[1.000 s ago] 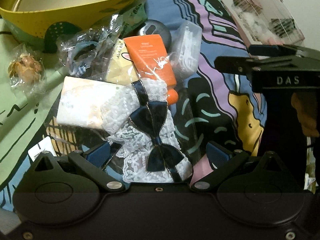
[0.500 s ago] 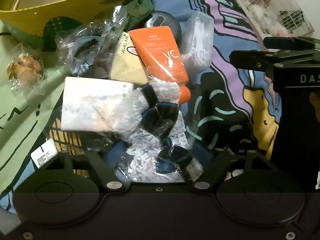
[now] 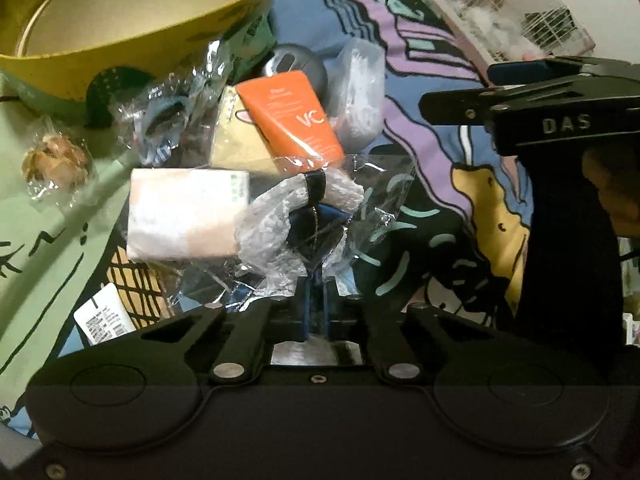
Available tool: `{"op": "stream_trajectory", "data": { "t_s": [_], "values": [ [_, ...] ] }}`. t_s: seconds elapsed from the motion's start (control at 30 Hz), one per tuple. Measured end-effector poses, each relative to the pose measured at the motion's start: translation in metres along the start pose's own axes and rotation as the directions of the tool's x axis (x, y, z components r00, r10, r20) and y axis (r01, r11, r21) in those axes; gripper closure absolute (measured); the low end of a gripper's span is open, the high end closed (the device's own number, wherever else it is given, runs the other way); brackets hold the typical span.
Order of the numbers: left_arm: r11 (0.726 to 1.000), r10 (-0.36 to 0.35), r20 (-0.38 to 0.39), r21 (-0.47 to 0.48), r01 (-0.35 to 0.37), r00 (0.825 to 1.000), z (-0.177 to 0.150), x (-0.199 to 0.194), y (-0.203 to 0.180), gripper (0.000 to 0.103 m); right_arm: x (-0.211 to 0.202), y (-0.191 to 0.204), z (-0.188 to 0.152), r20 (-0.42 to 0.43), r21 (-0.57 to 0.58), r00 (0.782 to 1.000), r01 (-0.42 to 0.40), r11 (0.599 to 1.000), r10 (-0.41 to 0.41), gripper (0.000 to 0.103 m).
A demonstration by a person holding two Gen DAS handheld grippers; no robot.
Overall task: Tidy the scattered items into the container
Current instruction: 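Carry the lace item over the gold tin and open the left tool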
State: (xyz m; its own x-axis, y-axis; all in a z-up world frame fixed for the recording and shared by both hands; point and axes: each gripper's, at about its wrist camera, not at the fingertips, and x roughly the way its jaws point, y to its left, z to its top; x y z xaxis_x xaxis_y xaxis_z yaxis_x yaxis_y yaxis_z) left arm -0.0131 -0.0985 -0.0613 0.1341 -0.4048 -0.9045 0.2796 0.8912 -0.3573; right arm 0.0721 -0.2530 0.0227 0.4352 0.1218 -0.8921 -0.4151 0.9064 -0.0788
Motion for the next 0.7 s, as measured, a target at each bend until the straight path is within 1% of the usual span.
{"op": "stream_trajectory", "data": {
  "t_s": [0.1, 0.33, 0.53, 0.7],
  "values": [
    [1.000, 0.014, 0.023, 0.021, -0.015, 1.000, -0.001, -0.009, -0.002, 0.100, -0.003, -0.001, 0.001, 0.006, 0.006, 1.000, 0.004, 1.000, -0.004, 0.000],
    [0.999, 0.028, 0.080, 0.013, -0.029, 0.996, 0.001, -0.031, 0.001, 0.102, -0.006, -0.003, 0.003, 0.009, 0.020, 1.000, 0.003, 1.000, -0.003, 0.000],
    [0.999, 0.043, 0.160, -0.017, -0.041, 0.986, 0.005, -0.057, 0.009, 0.102, -0.007, -0.009, 0.002, 0.019, 0.059, 1.000, 0.003, 0.998, -0.004, 0.000],
    [0.997, 0.060, 0.225, -0.053, -0.049, 0.972, 0.010, -0.077, 0.016, 0.102, -0.007, -0.012, 0.001, 0.030, 0.081, 1.000, -0.009, 0.997, 0.007, 0.000]
  ]
}}
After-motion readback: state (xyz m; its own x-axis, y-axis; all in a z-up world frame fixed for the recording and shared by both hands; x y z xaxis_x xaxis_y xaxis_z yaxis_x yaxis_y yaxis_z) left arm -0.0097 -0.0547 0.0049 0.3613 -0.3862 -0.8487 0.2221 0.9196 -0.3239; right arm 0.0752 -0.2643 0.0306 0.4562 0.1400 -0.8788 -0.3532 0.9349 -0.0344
